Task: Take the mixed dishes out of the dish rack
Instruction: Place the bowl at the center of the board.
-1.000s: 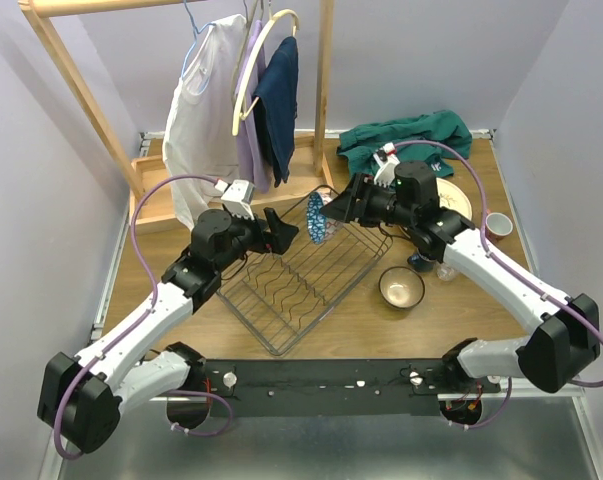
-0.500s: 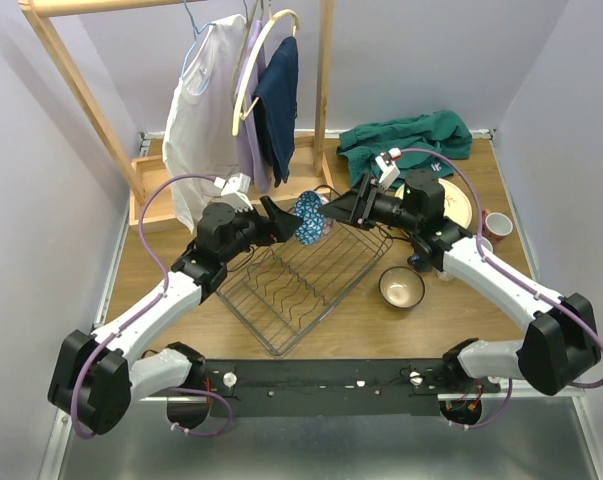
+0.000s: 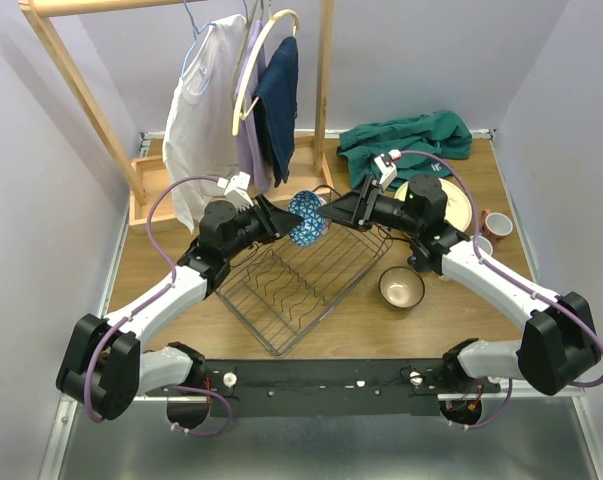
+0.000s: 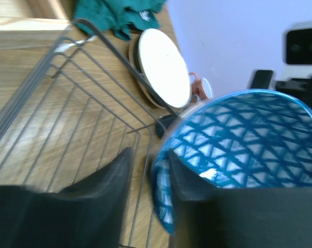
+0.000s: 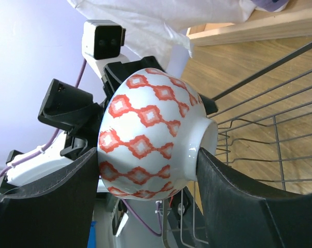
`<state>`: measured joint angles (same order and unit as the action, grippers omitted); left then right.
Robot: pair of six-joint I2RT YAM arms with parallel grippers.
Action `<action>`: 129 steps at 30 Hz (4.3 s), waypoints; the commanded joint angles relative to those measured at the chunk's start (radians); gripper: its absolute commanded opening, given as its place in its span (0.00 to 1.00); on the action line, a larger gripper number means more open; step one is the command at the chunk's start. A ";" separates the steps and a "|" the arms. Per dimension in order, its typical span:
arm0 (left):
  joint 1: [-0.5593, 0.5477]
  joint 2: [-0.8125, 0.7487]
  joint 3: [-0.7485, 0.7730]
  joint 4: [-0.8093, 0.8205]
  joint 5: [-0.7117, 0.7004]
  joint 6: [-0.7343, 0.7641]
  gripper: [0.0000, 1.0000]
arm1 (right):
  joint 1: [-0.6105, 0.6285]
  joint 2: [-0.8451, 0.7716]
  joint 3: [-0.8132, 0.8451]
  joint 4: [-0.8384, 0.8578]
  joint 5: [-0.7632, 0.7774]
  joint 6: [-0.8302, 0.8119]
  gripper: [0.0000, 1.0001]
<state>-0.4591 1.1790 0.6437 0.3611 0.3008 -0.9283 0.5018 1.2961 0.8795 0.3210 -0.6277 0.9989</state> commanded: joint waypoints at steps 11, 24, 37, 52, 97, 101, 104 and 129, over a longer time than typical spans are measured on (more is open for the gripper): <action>0.004 -0.031 0.014 -0.046 -0.014 0.071 0.00 | -0.012 -0.018 0.001 0.037 -0.026 -0.017 0.42; -0.021 -0.104 0.212 -0.499 -0.290 0.376 0.00 | -0.013 -0.081 0.234 -0.525 0.201 -0.382 0.98; -0.262 0.048 0.473 -0.718 -0.606 0.479 0.00 | 0.001 -0.021 0.415 -0.852 0.411 -0.519 0.93; -0.388 0.185 0.639 -0.814 -0.695 0.502 0.00 | 0.113 0.084 0.472 -0.930 0.572 -0.586 0.59; -0.078 -0.097 0.438 -0.746 -0.568 0.534 0.99 | 0.020 -0.172 0.339 -1.542 0.858 -0.301 0.01; -0.073 -0.091 0.438 -0.740 -0.555 0.537 0.99 | 0.018 -0.216 0.267 -1.544 0.873 -0.235 0.01; -0.069 -0.087 0.442 -0.741 -0.548 0.540 0.99 | 0.015 -0.250 0.194 -1.516 0.885 -0.198 0.01; -0.062 -0.163 0.412 -0.787 -0.560 0.565 0.99 | -0.069 -0.334 -0.155 -1.180 0.908 -0.120 0.01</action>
<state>-0.5304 1.0397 1.0615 -0.4026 -0.2535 -0.3840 0.4545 0.9974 0.7670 -0.9394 0.2527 0.8398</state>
